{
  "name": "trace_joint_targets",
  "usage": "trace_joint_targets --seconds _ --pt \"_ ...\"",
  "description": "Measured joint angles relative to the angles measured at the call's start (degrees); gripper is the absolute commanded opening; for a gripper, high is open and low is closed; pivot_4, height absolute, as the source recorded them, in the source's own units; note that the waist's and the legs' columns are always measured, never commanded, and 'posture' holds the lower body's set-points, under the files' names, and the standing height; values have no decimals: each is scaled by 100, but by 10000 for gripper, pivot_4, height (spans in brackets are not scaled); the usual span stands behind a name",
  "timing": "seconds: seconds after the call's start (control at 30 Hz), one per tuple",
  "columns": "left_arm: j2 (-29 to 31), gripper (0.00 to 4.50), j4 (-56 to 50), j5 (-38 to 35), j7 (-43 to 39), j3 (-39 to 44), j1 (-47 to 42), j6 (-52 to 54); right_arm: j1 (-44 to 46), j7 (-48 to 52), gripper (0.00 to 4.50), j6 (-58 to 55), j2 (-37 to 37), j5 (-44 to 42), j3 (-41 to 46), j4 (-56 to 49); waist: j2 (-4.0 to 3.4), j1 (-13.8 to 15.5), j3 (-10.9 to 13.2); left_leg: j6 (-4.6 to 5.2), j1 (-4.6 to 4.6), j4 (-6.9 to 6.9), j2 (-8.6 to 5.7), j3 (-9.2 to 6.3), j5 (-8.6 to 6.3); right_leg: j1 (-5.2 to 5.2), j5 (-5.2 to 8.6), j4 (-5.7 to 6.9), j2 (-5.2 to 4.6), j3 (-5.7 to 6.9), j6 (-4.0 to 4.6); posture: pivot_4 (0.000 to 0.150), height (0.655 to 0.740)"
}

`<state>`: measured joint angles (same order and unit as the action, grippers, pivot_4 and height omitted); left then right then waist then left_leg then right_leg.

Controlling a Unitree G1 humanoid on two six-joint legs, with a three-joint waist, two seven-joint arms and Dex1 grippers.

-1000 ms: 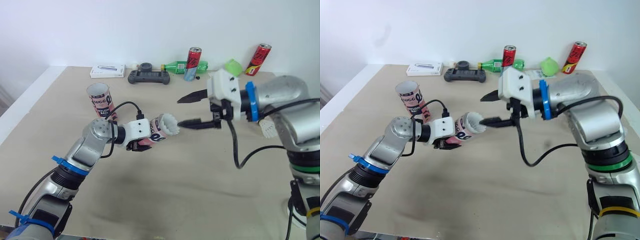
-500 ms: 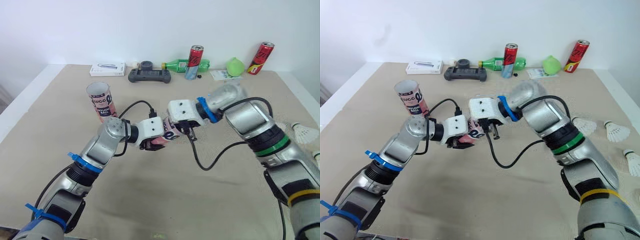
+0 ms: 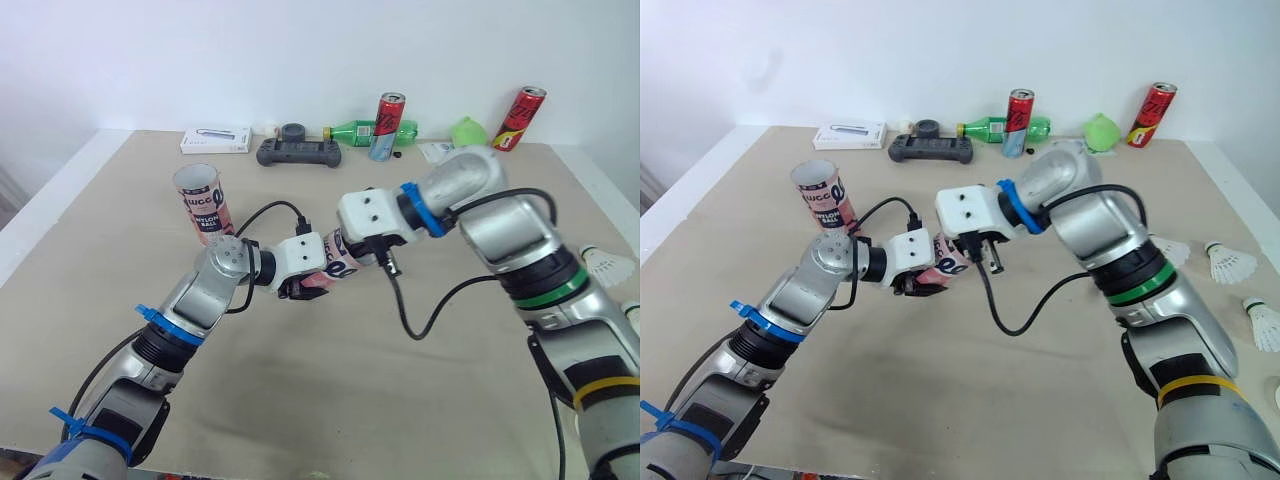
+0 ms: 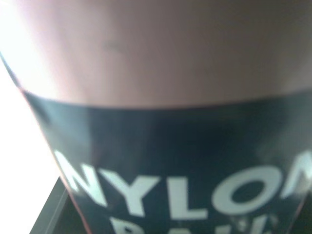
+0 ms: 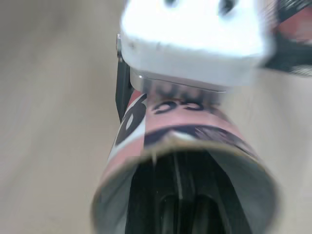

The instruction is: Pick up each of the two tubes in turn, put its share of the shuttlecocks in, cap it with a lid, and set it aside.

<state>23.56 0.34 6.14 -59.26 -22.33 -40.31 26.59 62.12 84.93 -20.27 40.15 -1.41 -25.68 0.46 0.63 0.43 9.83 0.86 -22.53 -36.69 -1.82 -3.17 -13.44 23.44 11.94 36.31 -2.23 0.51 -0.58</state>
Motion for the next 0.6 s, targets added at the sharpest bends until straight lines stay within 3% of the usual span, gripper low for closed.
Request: trace_joint_targets --seconds 0.33,0.6 --pt "-10 28058 9 -5 11 -26 -2 -13 -284 -84 496 22 84 369 -253 -127 0 -2 0 -3 -2 0 -7 -3 2 1 1 1 -5 4 0 1500 7377" --pt "-56 28058 15 -14 10 -38 -9 -34 -286 -253 496 -107 -293 608 -337 -125 1 2 0 -6 -2 0 -15 -8 4 -2 1 1 -7 6 -1 1500 7377"
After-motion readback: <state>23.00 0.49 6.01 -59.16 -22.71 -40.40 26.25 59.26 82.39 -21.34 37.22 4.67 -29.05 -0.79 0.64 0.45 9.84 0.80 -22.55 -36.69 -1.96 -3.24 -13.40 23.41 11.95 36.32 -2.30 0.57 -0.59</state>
